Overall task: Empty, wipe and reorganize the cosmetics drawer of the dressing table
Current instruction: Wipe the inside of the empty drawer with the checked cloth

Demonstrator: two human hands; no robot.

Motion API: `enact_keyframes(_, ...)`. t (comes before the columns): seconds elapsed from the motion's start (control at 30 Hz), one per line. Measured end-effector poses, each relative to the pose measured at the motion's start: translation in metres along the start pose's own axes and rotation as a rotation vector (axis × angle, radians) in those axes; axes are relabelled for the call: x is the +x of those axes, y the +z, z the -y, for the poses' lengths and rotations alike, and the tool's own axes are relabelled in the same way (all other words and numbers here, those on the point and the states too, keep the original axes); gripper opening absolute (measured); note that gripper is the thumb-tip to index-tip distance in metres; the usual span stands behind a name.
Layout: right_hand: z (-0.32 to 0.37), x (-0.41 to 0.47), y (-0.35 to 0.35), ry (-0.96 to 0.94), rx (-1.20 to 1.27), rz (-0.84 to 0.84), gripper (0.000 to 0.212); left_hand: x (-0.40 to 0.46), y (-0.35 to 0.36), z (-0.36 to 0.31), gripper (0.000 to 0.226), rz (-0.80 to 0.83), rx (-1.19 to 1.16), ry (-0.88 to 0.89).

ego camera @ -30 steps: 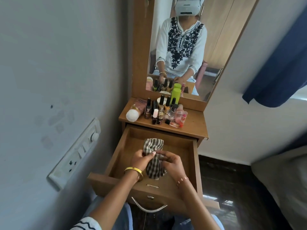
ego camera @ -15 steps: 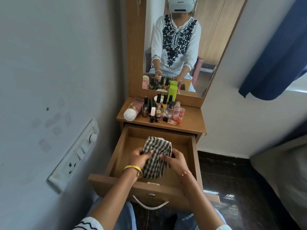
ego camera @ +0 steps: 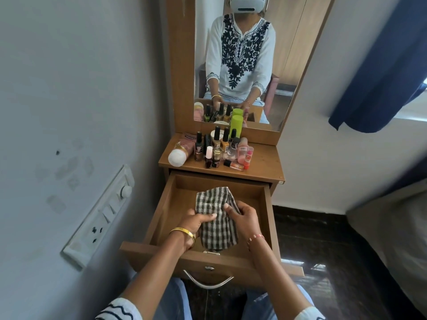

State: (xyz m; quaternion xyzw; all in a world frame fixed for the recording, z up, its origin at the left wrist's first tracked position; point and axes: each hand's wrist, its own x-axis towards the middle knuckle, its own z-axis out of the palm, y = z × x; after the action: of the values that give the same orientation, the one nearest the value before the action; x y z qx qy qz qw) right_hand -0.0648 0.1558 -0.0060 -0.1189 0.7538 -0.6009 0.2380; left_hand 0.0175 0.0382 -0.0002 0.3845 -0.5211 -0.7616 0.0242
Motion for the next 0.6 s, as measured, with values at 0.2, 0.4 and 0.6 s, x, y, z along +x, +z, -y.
enact_keyframes(0.2, -0.0022, 0.0001, 0.0067, -0.217, -0.298, -0.229, 0.051, -0.0020, 0.0015, -0.0009, 0.041, -0.069, 0.119, 0.103)
enact_keyframes(0.4, -0.0031, 0.0009, 0.0072, -0.233, -0.316, -0.130, 0.040, -0.0019, 0.0002, 0.0000, 0.045, -0.072, 0.177, 0.160)
enact_keyframes(0.6, -0.0058, 0.0028, 0.0043, -0.242, -0.262, -0.115, 0.021, 0.0005, 0.0013, 0.0003, 0.045, -0.074, 0.234, 0.200)
